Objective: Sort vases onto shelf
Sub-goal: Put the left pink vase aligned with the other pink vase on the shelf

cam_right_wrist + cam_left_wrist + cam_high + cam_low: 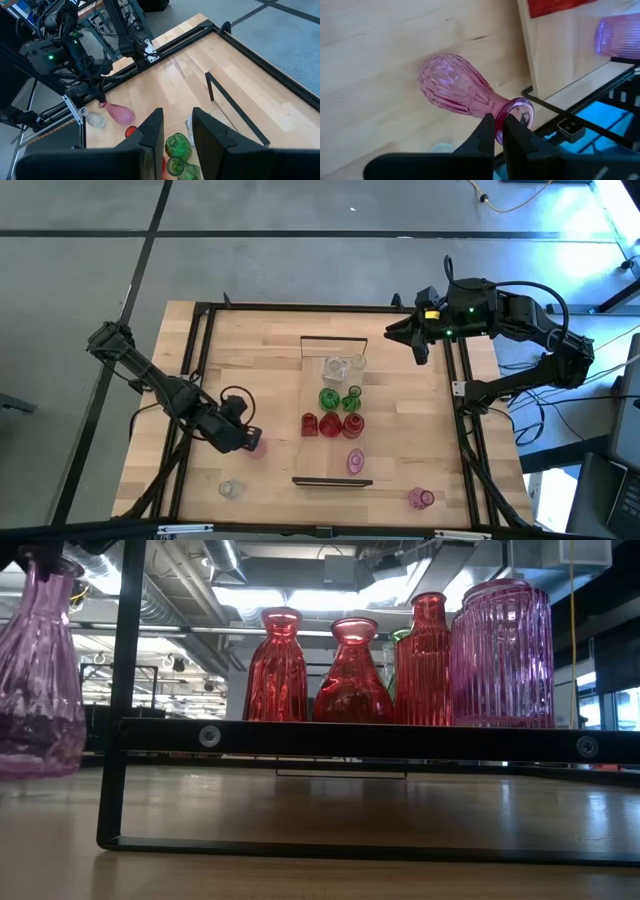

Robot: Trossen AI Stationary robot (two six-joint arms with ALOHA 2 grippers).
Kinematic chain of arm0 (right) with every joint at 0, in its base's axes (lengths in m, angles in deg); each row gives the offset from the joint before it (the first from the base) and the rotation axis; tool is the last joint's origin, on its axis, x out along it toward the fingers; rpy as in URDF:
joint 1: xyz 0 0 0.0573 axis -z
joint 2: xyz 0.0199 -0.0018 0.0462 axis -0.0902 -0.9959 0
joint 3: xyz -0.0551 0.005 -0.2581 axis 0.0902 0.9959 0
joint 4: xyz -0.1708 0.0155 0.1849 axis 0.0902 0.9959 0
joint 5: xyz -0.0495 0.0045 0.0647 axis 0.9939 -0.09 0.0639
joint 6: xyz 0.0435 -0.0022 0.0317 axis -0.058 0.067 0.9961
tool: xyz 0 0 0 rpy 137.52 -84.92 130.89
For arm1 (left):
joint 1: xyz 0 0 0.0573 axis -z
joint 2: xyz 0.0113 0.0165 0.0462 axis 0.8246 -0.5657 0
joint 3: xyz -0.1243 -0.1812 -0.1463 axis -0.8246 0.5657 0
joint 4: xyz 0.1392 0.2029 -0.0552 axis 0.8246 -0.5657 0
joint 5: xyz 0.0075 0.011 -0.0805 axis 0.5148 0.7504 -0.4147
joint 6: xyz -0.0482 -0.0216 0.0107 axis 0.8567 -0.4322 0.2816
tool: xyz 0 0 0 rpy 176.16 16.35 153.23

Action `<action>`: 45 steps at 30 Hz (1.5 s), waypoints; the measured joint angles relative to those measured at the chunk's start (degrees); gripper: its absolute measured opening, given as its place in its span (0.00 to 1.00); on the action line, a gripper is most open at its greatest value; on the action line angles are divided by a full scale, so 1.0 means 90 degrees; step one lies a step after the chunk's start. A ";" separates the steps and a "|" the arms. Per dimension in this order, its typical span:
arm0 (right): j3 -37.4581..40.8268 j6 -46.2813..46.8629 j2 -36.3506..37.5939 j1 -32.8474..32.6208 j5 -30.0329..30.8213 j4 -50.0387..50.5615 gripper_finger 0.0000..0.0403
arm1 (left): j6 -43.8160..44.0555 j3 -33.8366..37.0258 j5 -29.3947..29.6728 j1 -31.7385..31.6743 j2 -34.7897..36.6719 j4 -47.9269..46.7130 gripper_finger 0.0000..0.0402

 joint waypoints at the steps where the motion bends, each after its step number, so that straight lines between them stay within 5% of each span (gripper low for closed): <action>1: 0.0000 -0.0001 0.0000 0.0000 0.0001 0.0002 0.21 | -0.0003 0.0000 0.0001 0.0000 0.0000 0.0048 0.02; 22: 0.0000 -0.0022 0.0000 0.0000 -0.0068 0.0196 0.21 | -0.1555 0.0000 -0.0181 -0.0985 0.0035 0.2477 0.01; 31: 0.0000 -0.0024 0.0000 0.0000 -0.0070 0.0358 0.21 | -0.2226 -0.0052 -0.1067 -0.1377 -0.0362 0.3256 0.01; 45: 0.0000 0.0027 0.0000 0.0000 -0.0233 0.0395 0.21 | -0.4535 -0.1720 -0.2577 -0.2166 -0.1913 0.2286 0.01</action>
